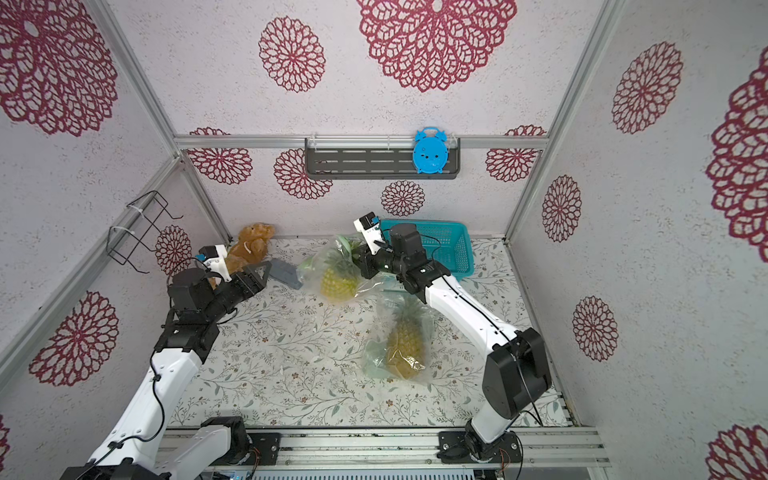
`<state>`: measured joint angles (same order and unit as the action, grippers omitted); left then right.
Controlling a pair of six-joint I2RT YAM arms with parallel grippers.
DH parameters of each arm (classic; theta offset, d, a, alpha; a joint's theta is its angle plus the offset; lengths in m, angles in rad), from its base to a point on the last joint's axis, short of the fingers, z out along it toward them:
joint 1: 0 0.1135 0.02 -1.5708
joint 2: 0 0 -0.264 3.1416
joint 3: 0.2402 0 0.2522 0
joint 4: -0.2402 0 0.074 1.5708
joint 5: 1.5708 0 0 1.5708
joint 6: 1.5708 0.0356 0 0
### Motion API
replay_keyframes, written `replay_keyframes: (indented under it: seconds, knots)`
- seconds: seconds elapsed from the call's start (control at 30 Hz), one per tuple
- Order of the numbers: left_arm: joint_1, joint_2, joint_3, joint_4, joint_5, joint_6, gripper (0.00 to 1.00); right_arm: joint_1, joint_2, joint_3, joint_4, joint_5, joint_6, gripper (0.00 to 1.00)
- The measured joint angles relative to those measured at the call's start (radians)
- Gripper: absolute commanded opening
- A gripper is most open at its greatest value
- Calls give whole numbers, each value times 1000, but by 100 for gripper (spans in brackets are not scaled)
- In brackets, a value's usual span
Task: Open the zip-top bag and take out the pineapple
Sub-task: Pick up the pineapple from the zipper food storage bag.
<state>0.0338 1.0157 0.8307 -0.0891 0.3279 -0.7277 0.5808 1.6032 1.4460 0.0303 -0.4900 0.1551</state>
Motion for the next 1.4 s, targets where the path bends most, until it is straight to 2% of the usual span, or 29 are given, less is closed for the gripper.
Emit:
replay_keyframes:
  seconds: [0.07,0.27,0.63,0.73,0.8,0.87,0.9,0.93,1.03,1.17,1.4]
  knots:
    - [2,2,-29,16,-30,-57,81,3,-11,4,45,-4,32,0]
    - [4,27,-74,109,-42,-177,85,27,-10,26,101,-12,88,0]
    - [-2,132,-94,342,25,-277,82,62,-9,67,126,-49,128,0]
    - [-13,171,-97,394,52,-293,74,66,-8,67,129,-64,134,0]
    - [-27,196,-96,424,73,-295,57,70,-6,67,129,-68,136,0]
    - [-43,224,-89,446,95,-297,22,72,-4,67,129,-71,136,0]
    - [-48,235,-86,453,104,-297,9,73,-3,67,129,-71,136,0]
    - [-51,243,-85,456,108,-297,0,74,-3,67,129,-71,135,0]
    - [-57,245,-84,437,100,-267,0,75,-3,66,129,-64,134,0]
    - [-60,242,-77,343,56,-167,0,77,-16,34,129,-26,114,0]
    - [-60,239,-145,249,-13,-30,0,72,-120,-79,107,114,69,0]
